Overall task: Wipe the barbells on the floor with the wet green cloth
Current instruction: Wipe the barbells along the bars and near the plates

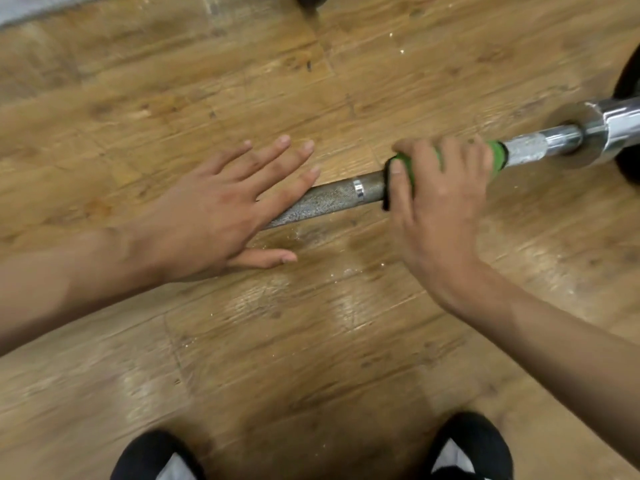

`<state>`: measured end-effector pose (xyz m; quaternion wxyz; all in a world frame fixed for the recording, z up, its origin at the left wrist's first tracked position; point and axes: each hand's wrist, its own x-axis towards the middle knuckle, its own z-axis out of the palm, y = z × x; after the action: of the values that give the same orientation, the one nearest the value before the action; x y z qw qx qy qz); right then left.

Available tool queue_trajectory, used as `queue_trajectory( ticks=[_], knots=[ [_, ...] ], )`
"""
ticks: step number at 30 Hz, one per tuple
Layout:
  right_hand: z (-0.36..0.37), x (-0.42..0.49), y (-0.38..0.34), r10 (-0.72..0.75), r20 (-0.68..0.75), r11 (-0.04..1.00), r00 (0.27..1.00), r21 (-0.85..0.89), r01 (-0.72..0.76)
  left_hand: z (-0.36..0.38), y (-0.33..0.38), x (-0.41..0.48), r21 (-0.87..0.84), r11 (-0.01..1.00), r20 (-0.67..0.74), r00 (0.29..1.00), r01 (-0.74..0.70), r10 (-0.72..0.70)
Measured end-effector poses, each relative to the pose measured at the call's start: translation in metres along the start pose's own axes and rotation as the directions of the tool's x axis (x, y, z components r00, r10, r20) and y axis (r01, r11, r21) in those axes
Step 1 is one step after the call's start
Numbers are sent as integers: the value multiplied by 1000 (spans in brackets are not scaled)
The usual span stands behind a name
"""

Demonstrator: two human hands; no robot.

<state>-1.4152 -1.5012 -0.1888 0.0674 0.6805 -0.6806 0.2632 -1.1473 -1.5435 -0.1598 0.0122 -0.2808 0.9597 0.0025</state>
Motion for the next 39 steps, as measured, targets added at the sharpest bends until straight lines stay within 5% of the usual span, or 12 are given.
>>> queue_trajectory(
  ticks=[4, 6, 10, 12, 14, 16, 20, 24, 27, 30, 33, 39],
  knots=[
    [16, 2, -29, -258, 17, 964, 966, 78, 256, 2, 21, 8, -54, 962, -21, 963, 268, -270],
    [14, 11, 7, -359, 23, 933, 933, 41, 358, 1, 19, 11, -46, 966, -20, 967, 253, -254],
    [12, 20, 67, -147, -35, 989, 988, 18, 148, 5, 7, 17, 38, 971, -42, 971, 237, -235],
    [25, 21, 45, 16, -114, 999, 993, 36, -12, 6, 3, 22, 48, 968, -50, 968, 247, -244],
    [42, 17, 7, 31, -150, 996, 988, 88, -18, 5, -2, 26, 44, 962, -60, 962, 268, -265],
    [57, 12, -18, -181, -146, 972, 973, 125, 200, 4, -6, 28, 46, 954, -72, 954, 295, -292],
    [62, 41, 35, -568, -155, 816, 808, 23, 578, 2, -14, 31, 70, 939, -75, 941, 335, -330],
    [59, 50, 73, -335, -217, 930, 917, 77, 359, 5, -10, 35, 151, 882, -125, 893, 447, -432],
    [74, 48, 27, -61, -252, 981, 966, 164, 104, 8, -10, 44, 150, 869, -149, 880, 471, -451],
    [88, 49, -10, -247, -222, 947, 943, 153, 284, 11, -19, 48, 166, 879, -159, 892, 447, -424],
    [81, 65, 37, -472, -181, 872, 863, 48, 487, 12, -27, 52, 145, 890, -157, 898, 432, -410],
    [82, 82, 60, 35, -274, 991, 961, 133, 2, 14, -36, 57, 109, 881, -176, 881, 461, -439]
  ],
)
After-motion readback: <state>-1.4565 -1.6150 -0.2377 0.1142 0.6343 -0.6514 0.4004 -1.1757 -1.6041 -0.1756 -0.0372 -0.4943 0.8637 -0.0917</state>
